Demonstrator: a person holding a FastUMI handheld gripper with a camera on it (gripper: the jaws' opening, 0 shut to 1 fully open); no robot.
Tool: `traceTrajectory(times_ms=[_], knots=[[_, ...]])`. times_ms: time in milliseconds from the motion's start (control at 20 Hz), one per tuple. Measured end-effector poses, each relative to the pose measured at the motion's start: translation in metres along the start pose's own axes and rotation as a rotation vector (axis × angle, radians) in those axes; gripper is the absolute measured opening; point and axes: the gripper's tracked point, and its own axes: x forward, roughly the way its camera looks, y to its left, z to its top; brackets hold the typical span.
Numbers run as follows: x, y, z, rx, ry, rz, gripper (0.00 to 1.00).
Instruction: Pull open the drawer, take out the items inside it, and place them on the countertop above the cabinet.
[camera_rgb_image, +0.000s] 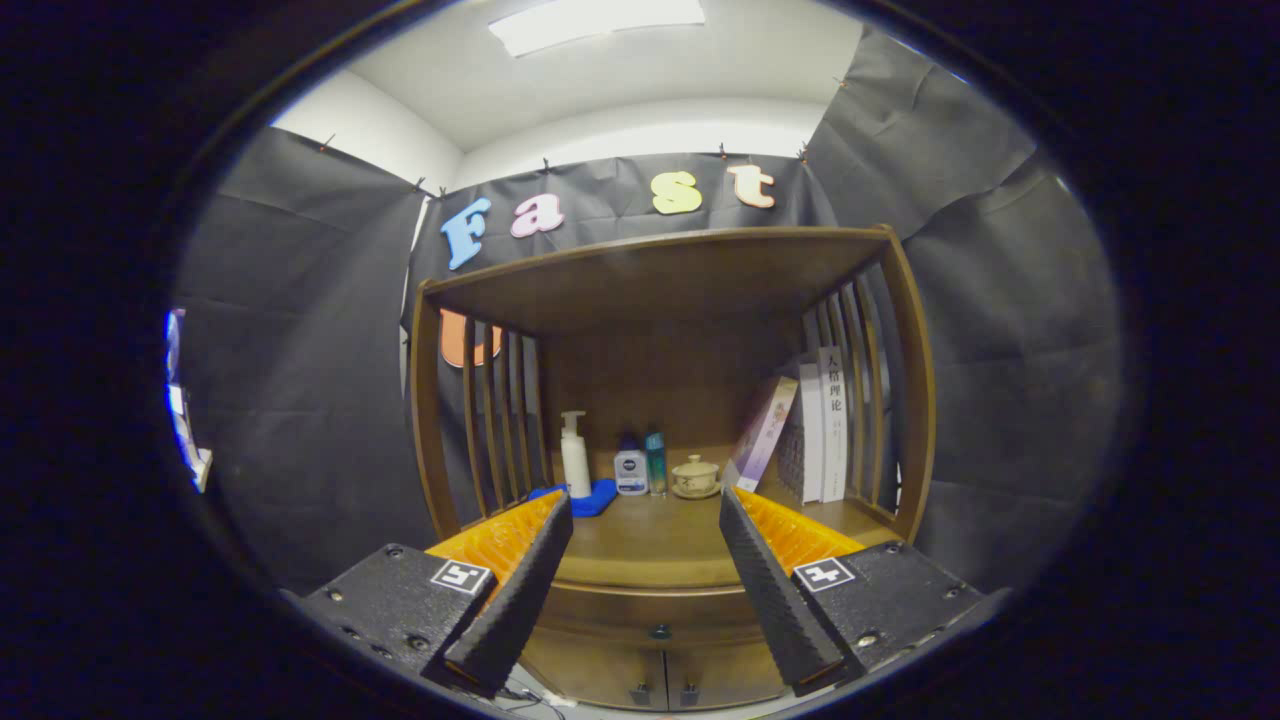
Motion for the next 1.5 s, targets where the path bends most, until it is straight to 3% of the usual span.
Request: traceTrajectory(times_ms=[550, 850, 1250, 1500], knots=[[0.040, -0.005, -0.137, -0.009, 0.201, -0.034, 0.76], [0.063, -0.004, -0.185, -0.029, 0.286, -0.050, 0.63], [0.081, -0.020, -0.214, -0.020, 0.326, -0.107, 0.37], [0.087, -0.025, -0.213, -0.030, 0.307, -0.140, 0.32]])
